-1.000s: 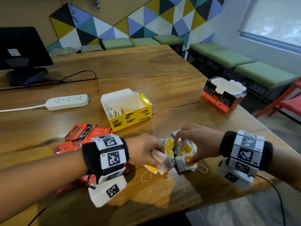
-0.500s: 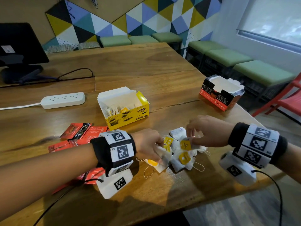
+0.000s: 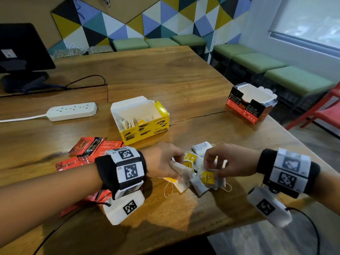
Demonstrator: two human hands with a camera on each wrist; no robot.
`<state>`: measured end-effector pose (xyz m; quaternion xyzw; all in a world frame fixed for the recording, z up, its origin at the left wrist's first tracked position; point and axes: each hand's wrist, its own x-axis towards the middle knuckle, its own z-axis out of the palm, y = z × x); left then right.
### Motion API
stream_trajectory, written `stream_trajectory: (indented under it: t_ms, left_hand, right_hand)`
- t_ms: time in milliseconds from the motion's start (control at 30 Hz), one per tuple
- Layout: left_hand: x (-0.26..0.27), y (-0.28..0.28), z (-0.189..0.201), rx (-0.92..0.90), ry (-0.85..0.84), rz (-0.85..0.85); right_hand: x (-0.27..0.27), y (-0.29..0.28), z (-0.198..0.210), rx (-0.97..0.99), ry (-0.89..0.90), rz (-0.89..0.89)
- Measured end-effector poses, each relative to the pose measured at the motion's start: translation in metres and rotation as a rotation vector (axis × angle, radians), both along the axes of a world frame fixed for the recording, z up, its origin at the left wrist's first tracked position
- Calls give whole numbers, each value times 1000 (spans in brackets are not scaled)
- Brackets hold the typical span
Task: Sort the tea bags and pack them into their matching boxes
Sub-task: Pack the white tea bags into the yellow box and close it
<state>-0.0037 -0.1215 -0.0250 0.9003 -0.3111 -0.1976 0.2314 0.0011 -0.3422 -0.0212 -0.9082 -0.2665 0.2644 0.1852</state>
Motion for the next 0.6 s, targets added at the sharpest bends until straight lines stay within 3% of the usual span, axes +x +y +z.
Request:
stream_trajectory:
  t_ms: [67,200,300,600]
  left_hand:
    - [3,2,-1,-30,46,3]
    - [7,5,3,-68,228,16]
    - [9,6,7,-3,311,-69]
    - [13,-16,9,291,57,-260]
  right_hand:
    - [-5,4,-3,-66,-86,-6]
    - [-12,12,1,-145,-57,-53]
    - [-14,15,1,-158,-80,-63]
    - [-23,17,-9,-190,-181,-42]
